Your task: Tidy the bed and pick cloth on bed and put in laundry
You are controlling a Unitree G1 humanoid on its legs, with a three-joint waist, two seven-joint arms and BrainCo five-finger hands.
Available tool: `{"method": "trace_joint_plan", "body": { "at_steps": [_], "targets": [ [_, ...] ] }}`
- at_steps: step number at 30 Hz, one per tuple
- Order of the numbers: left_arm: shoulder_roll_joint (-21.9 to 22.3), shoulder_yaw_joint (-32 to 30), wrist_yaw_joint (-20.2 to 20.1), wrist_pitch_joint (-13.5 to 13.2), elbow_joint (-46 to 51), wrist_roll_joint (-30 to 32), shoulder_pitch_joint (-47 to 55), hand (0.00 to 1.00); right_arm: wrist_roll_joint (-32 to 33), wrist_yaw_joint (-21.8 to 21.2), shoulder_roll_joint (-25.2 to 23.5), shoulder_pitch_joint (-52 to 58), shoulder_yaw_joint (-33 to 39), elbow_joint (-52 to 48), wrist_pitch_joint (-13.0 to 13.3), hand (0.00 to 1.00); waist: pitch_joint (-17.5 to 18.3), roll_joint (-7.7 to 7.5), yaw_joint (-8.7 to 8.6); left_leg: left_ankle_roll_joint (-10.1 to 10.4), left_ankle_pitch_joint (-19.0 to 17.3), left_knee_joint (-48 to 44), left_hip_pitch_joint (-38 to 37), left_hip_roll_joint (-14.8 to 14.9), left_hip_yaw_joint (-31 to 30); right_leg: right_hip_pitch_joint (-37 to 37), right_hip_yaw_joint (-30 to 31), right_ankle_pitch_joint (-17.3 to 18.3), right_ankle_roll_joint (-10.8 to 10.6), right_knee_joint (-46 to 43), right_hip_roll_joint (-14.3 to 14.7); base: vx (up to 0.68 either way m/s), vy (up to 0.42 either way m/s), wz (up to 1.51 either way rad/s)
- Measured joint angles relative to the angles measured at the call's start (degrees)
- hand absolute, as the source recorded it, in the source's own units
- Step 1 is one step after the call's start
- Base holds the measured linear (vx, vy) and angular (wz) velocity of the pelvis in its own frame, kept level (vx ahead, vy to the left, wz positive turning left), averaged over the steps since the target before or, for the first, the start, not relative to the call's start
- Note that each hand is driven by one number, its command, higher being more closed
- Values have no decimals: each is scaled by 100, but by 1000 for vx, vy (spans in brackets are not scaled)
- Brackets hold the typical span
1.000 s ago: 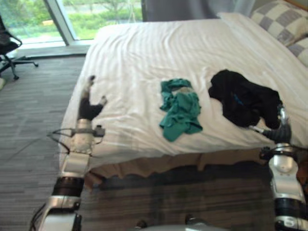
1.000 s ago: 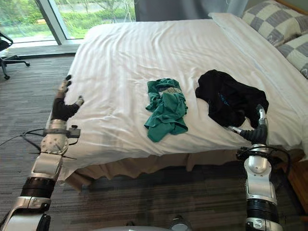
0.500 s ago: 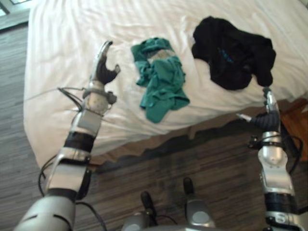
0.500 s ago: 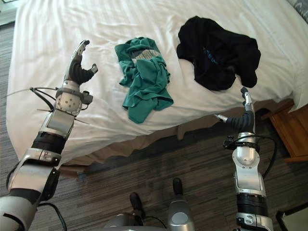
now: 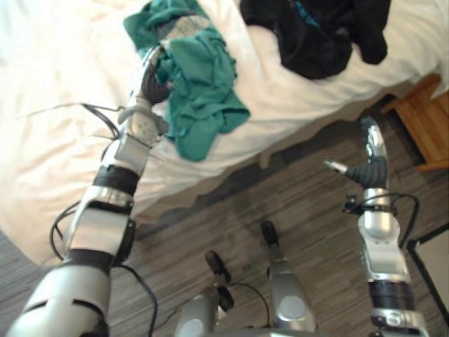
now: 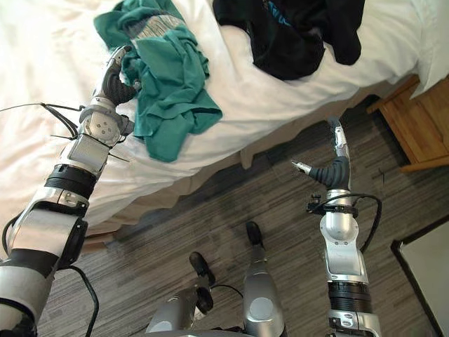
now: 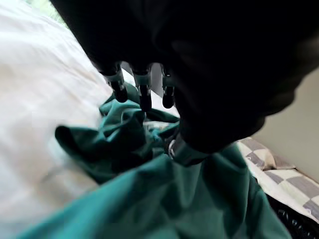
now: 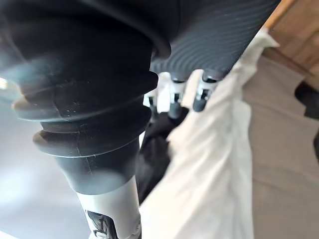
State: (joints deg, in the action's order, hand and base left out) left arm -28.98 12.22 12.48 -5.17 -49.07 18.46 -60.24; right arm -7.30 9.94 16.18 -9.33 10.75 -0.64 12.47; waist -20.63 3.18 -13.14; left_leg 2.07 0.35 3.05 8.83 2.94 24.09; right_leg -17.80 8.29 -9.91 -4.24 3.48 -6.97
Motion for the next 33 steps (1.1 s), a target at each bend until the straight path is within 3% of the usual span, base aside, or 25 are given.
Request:
{"method": "trace_joint_plan", "body": {
  "at_steps": [6,12,13,19,23,27,31,33],
  "targets": [
    [196,83,26,45,-365,144,-484,0,8,16,-198,131,3,-319,92,0,-208,15,-157,-4,37,-29,306,-20,94,-352,132,-70,-97,4,-10,-6,-39,-8],
    [222,81,272,76,-620,147,-851,0,72,191,-268,53,-34,-319,118,0,-323,13,-166,1,49,-19,475,-23,265,-575,324,-244,-156,108,12,26,-27,-14],
    [219,84,272,76,-630,156,-864,100,75,213,-268,36,-52,-319,120,0,-325,13,-174,1,49,-19,498,-29,268,-597,341,-257,-161,116,8,30,-15,-8],
    [111,122,243,15,-766,1171,-963,100,289,212,-261,-259,-52,-319,173,0,-329,5,-181,-74,132,32,711,-59,183,-755,348,-358,-222,184,-25,20,-12,6],
    [74,114,238,-154,-391,1370,-798,100,347,258,-160,-664,474,-318,189,0,-326,9,-166,-49,374,251,784,-29,-113,-761,124,-358,-222,184,-6,11,-21,38],
    [130,-32,135,-589,855,739,352,100,153,758,552,-1064,1153,-43,177,0,-297,62,-73,20,528,241,841,59,-576,-608,-268,-356,-221,190,19,10,-20,46],
    [208,-336,-213,-947,2283,-237,2338,100,-463,1264,1635,-1122,1760,959,-206,0,-122,349,154,101,632,238,831,162,-1151,-328,-769,-331,-194,195,71,3,-14,63],
    [280,-700,-410,-1033,2722,-743,3445,100,-696,1412,2226,-1176,2002,1606,-464,0,-11,513,284,116,697,242,839,134,-1454,-139,-1073,-137,-50,194,61,-16,-5,79]
  ]
}}
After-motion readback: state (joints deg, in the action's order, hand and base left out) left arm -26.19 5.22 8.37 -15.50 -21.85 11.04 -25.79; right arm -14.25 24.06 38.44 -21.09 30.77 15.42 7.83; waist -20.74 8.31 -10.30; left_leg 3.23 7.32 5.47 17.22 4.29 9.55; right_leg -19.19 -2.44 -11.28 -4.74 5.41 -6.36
